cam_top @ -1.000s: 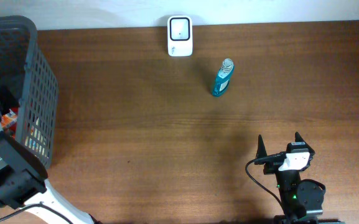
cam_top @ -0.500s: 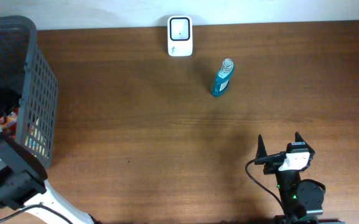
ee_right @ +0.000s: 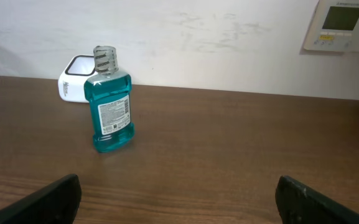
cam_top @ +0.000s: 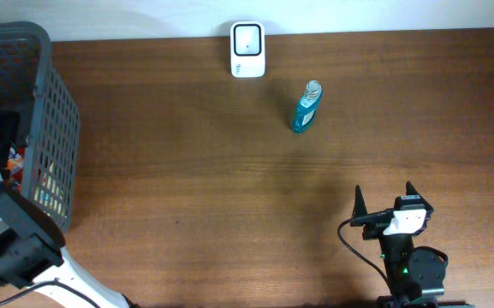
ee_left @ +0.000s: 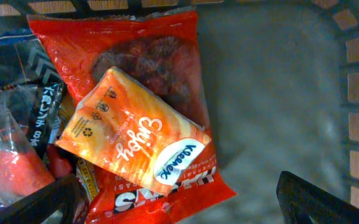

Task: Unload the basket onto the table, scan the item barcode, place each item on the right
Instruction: 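Return the left gripper to the basket and grasp the orange tissue pack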

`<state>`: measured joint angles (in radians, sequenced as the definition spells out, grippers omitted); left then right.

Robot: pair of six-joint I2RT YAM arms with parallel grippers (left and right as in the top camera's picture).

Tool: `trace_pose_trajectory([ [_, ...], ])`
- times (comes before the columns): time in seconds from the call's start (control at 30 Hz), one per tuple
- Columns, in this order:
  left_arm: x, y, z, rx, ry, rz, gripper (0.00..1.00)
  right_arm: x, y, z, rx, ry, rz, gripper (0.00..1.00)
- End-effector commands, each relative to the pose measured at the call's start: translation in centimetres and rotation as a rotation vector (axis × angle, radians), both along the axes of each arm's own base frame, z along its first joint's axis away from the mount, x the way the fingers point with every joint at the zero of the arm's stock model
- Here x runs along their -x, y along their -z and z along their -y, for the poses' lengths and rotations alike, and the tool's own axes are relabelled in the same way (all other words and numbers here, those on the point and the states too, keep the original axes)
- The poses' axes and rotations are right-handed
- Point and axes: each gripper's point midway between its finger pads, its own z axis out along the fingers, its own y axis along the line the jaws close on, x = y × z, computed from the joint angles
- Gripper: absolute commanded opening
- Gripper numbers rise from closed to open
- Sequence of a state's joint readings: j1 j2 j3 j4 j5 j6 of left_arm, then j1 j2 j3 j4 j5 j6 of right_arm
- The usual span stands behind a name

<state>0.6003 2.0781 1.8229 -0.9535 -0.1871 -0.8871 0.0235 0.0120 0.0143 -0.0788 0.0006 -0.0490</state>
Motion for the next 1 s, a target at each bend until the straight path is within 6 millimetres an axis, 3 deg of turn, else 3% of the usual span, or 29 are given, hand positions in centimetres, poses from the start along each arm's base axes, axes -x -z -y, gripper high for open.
trace_pose_trajectory([
  [0.0, 0.5, 3.4, -0.2, 0.051, -0.051, -0.047, 0.99, 0.0, 0.4, -0.1, 0.000, -0.001, -0.006, 0.98],
  [0.17, 0.9, 5.0, -0.6, 0.053, -0.061, -0.086, 0.95, 0.0, 0.4, -0.1, 0.000, -0.001, -0.006, 0.98],
  [0.37, 2.7, 4.6, -2.2, -0.032, -0.063, -0.172, 0.62, 0.0, 0.4, -0.1, 0.000, -0.001, -0.006, 0.99],
  [0.47, 2.8, 4.5, -2.2, -0.034, -0.036, -0.185, 0.38, 0.0, 0.4, -0.1, 0.000, -0.001, -0.006, 0.98],
  [0.63, 2.6, 3.5, -2.1, -0.032, -0.033, -0.180, 0.31, 0.0, 0.4, -0.1, 0.000, -0.001, -0.006, 0.98],
  [0.73, 2.4, 1.7, -1.9, -0.040, -0.030, -0.156, 0.25, 0.0, 0.4, -0.1, 0.000, -0.001, -0.006, 0.98],
  [0.9, 1.8, -2.9, -1.7, -0.076, -0.024, -0.061, 0.01, 0.0, 0.4, -0.1, 0.000, -0.001, -0.006, 0.98],
  [0.97, 1.4, -4.6, -1.0, -0.064, -0.008, -0.002, 0.00, 0.0, 0.4, -0.1, 0.000, -0.001, -0.006, 0.98],
])
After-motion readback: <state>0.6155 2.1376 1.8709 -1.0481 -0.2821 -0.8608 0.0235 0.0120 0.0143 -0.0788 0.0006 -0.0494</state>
